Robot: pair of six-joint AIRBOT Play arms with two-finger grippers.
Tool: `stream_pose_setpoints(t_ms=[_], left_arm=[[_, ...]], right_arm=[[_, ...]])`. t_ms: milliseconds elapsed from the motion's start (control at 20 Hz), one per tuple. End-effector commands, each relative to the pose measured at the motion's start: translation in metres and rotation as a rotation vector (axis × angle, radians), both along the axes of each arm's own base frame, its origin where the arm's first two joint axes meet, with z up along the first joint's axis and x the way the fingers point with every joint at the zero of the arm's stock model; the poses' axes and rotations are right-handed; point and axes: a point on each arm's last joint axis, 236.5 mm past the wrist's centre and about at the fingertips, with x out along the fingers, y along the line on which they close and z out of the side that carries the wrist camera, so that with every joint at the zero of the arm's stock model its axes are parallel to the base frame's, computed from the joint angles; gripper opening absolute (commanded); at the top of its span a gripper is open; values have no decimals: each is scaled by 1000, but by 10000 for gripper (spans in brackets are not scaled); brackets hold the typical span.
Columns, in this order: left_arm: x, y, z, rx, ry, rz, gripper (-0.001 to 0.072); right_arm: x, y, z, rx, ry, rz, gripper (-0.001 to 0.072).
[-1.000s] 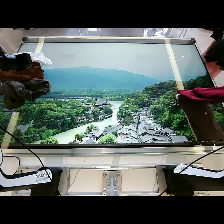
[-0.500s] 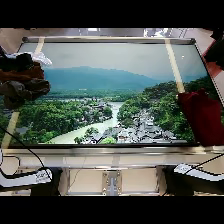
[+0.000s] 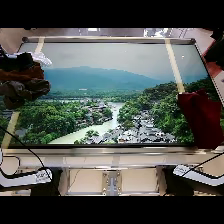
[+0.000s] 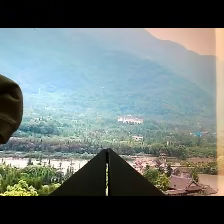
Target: Fold the shirts.
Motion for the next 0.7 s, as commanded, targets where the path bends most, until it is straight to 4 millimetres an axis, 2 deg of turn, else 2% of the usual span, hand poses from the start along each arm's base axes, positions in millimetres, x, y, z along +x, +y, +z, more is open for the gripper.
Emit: stream_pose_setpoints(t_ms=[0,150,300,400,500,650], left_arm=[[1,-12,5,-59,-10,-15,14],[-7,-16,-2,-65,32,-35,14],[-26,-26,-14,-81,126,-82,14],[-27,-27,-15,-81,131,-84,14],[-27,-27,-15,-81,131,-84,14],[-27,-27,-15,-81,131,-84,14]], right_arm=[[54,93,33,-100,-236,298,402],[70,137,27,-228,-265,404,402],[55,165,13,-251,-198,510,403],[48,183,13,-213,-191,553,403],[48,191,15,-204,-203,567,403],[48,192,15,-204,-203,568,403]])
